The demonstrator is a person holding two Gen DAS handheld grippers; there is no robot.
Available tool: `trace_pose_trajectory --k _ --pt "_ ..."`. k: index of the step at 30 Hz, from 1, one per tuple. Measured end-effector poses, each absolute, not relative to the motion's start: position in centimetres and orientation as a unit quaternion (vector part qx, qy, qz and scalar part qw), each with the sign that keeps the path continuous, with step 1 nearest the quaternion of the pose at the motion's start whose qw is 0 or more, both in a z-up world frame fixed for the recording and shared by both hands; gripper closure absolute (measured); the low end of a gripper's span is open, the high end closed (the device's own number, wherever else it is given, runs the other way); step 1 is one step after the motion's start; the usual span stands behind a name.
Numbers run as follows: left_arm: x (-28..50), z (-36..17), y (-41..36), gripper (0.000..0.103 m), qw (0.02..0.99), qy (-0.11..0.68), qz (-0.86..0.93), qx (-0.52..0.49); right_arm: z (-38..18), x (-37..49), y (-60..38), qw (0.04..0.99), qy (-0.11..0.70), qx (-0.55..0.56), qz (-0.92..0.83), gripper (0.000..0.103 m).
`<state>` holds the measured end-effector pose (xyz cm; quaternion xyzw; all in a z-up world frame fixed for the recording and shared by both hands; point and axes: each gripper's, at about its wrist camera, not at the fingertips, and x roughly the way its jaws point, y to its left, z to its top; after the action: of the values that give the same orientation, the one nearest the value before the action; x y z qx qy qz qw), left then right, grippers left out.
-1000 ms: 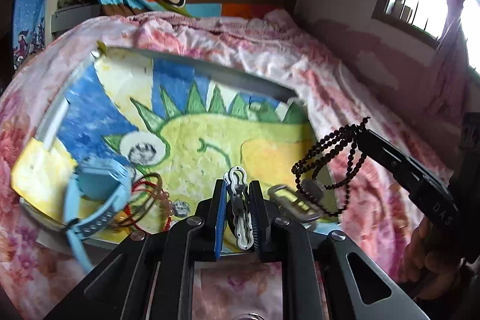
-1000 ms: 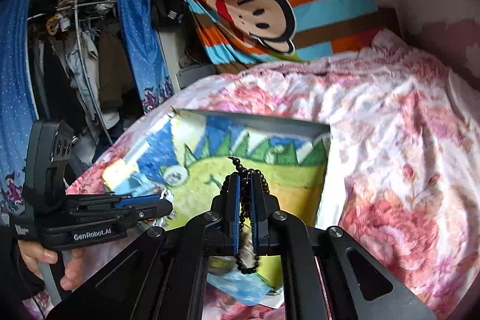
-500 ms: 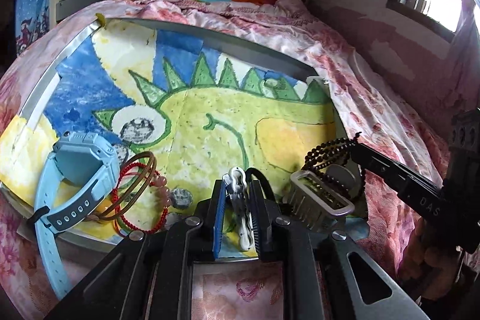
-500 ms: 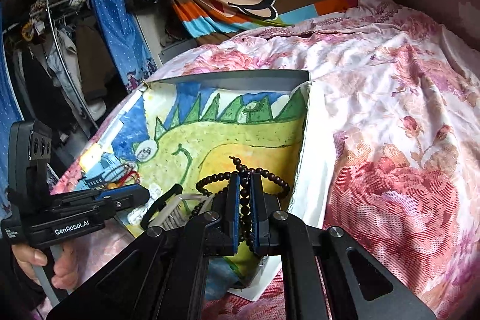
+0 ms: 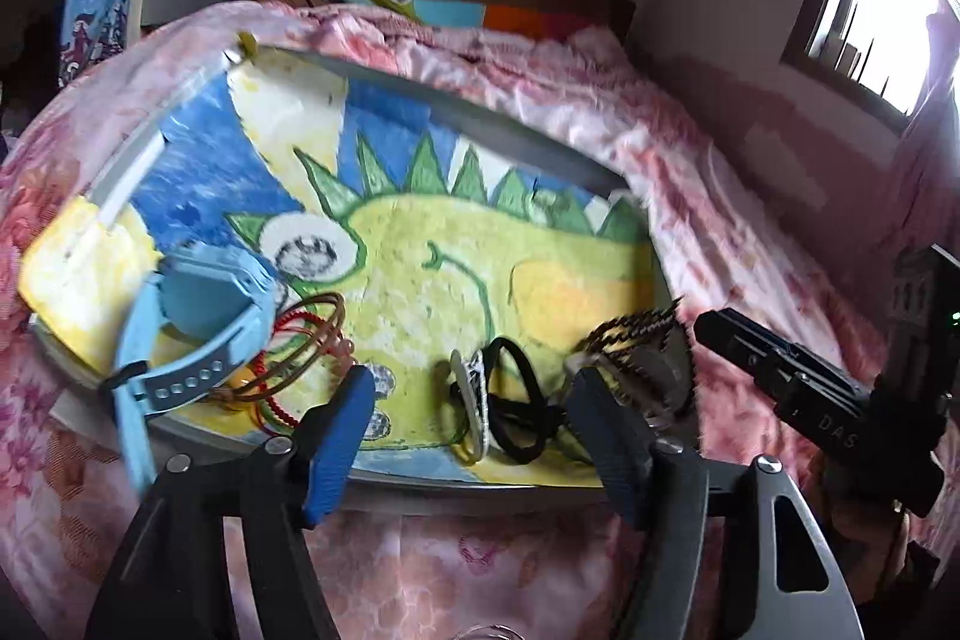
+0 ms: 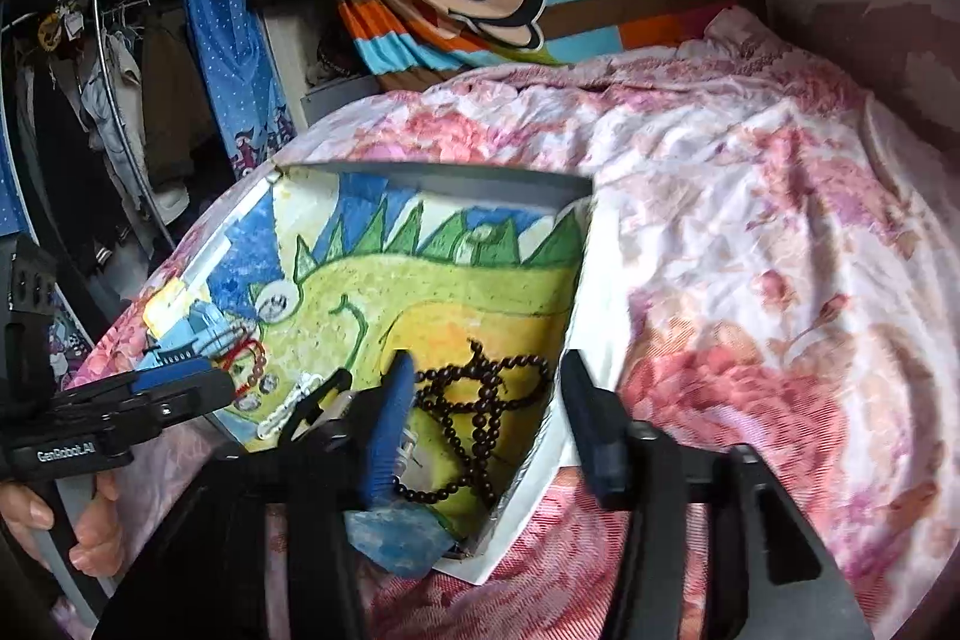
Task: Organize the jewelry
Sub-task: 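Move both tools back from the tray toward the silver ring and gold chain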
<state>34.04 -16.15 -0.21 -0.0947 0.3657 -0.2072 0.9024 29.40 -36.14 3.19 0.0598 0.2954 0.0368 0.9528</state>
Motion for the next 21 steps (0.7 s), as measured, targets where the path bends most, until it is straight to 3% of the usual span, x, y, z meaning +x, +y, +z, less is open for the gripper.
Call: trace_pose_trajectory --k 3,5,10,15,21 --pt "33.0 1.2 -15.7 0.027 0.908 0.353 -0.204 -0.097 5.0 27.9 -36.0 0.958 0.281 0.051 0.031 0.038" --pt "31.9 2.4 -15.2 0.014 0.916 0.335 -0.198 -0.099 6.1 26.8 -35.8 0.961 0.271 0.045 0.029 0.029" --pt "29.0 5.6 -13.3 0.003 0.928 0.297 -0.188 -0.121 8.6 22.2 -34.9 0.972 0.232 0.028 0.022 0.012" --pt "25.5 7.8 -11.7 0.000 0.944 0.260 -0.167 -0.113 9.8 17.5 -34.1 0.980 0.197 0.025 0.021 0.002" --pt "20.8 8.5 -10.1 0.000 0.956 0.235 -0.150 -0.090 10.5 13.0 -32.3 0.984 0.176 0.021 0.024 0.002"
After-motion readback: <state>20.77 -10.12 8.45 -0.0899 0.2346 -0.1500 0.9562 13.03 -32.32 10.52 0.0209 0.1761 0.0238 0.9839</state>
